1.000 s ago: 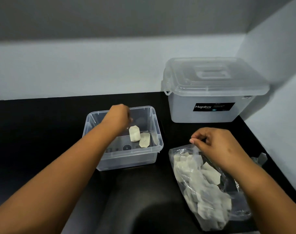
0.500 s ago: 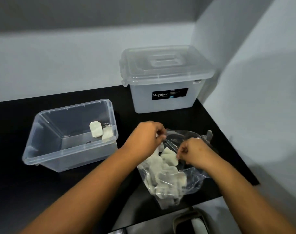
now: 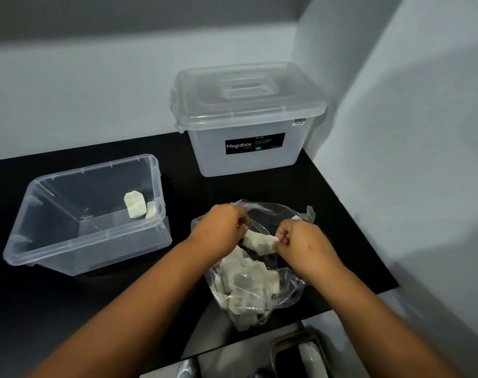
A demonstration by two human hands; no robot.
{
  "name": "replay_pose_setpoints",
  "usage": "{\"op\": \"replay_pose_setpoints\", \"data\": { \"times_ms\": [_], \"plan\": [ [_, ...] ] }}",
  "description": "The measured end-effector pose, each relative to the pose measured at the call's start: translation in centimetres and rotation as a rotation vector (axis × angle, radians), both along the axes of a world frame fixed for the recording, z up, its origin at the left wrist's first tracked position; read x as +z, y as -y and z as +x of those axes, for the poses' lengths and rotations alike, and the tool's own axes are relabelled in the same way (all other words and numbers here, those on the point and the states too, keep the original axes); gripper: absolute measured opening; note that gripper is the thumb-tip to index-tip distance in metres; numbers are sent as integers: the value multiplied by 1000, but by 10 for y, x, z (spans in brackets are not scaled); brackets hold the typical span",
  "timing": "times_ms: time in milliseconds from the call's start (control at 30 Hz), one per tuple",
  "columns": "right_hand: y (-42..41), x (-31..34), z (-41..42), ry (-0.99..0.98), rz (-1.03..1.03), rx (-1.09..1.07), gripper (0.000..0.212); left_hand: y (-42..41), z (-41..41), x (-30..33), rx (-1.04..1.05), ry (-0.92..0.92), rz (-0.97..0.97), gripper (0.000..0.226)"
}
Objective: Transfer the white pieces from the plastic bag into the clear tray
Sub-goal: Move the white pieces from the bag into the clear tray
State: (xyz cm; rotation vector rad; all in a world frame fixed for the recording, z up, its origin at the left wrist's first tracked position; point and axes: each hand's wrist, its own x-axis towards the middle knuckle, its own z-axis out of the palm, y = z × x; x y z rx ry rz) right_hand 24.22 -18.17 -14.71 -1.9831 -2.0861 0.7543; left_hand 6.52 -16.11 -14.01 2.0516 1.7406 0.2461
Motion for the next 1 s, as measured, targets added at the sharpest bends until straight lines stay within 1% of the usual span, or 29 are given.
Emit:
{"op": "replay_pose_setpoints", "data": {
  "times_ms": [133, 233, 367, 467, 567, 667, 700, 767, 800, 867, 1000],
  "plan": [
    [8, 15, 13, 75, 140, 29, 4, -9, 15, -2, -97, -24, -17, 21],
    [8, 16, 18, 115, 179, 33, 3, -16, 26, -13, -189, -43, -67, 21],
    [2, 11, 17, 169, 167, 52, 7, -18, 35, -26, -285, -114, -97, 33],
    [2, 8, 15, 160, 159, 75, 10, -19, 35, -35, -323, -172, -84, 36],
    [-9, 6, 11, 218, 44, 46, 13, -17, 33, -42, -311, -195, -58, 32],
    [-19, 9, 9, 236, -101, 34, 21, -17, 31, -41, -277, -159, -54, 20],
    [-19, 12, 10, 228, -103, 31, 21, -16, 30, -39, -269, -138, -66, 16],
    [-13, 17, 13, 193, 48, 41, 16, -16, 27, -31, -273, -93, -87, 9],
    [-11, 23, 13, 198, 87, 60, 14, -15, 24, -25, -278, -59, -93, 7],
    [-8, 35, 12, 180, 89, 78, 13, -12, 16, -12, -278, 16, -102, 6],
    [-16, 66, -8, 71, 213, 124, 9, -5, -12, 26, -254, 96, -21, 4]
  ]
}}
